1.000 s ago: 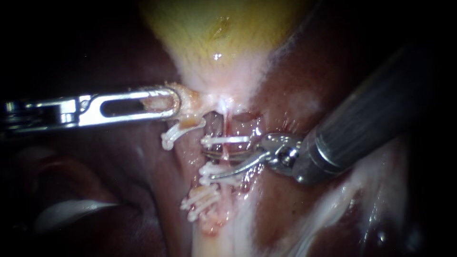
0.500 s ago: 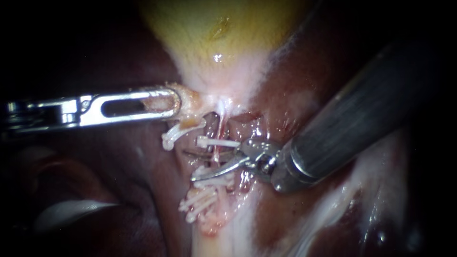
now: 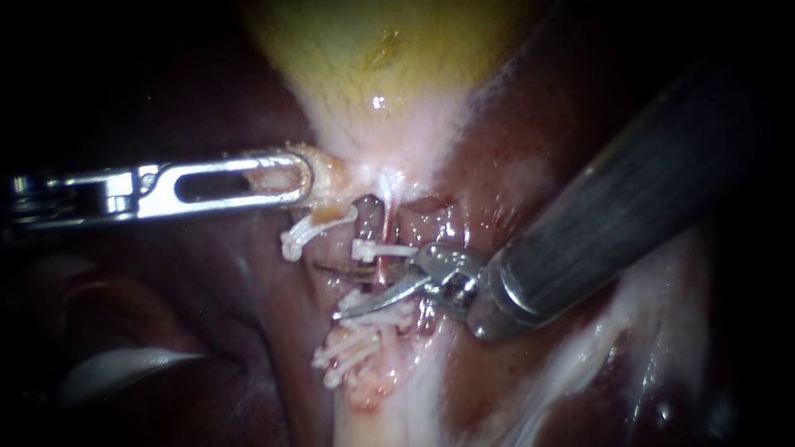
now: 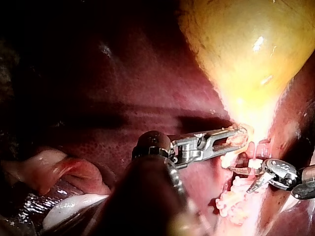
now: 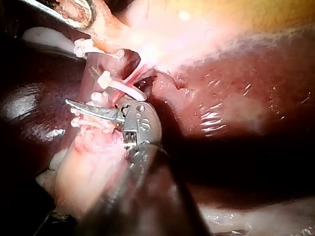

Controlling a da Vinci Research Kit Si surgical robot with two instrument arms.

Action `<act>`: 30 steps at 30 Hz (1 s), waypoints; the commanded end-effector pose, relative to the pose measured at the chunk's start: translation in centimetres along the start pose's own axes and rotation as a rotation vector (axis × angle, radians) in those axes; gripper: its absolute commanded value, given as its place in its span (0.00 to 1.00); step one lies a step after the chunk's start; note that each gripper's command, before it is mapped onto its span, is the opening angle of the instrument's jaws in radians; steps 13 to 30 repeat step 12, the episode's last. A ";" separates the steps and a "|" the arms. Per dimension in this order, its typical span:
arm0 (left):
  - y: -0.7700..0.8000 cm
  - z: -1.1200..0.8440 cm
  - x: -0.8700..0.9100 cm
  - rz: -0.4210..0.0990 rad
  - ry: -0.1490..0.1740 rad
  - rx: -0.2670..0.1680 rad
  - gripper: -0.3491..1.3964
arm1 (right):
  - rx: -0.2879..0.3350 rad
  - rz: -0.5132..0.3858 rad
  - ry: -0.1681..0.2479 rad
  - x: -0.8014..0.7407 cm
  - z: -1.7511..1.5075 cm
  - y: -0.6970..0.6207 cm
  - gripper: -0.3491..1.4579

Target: Go to the cutting position right tube

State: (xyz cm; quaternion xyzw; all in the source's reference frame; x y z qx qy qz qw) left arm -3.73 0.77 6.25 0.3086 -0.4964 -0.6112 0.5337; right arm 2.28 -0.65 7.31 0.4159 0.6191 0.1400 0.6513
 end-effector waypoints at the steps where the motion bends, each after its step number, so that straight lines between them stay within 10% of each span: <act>1: 0.00 0.00 0.00 0.000 0.000 0.000 0.00 | -0.008 -0.004 -0.006 0.00 0.00 0.00 0.92; 30: 0.01 0.01 0.01 0.001 0.000 0.000 0.00 | -0.011 -0.021 -0.008 0.02 0.00 -0.03 0.91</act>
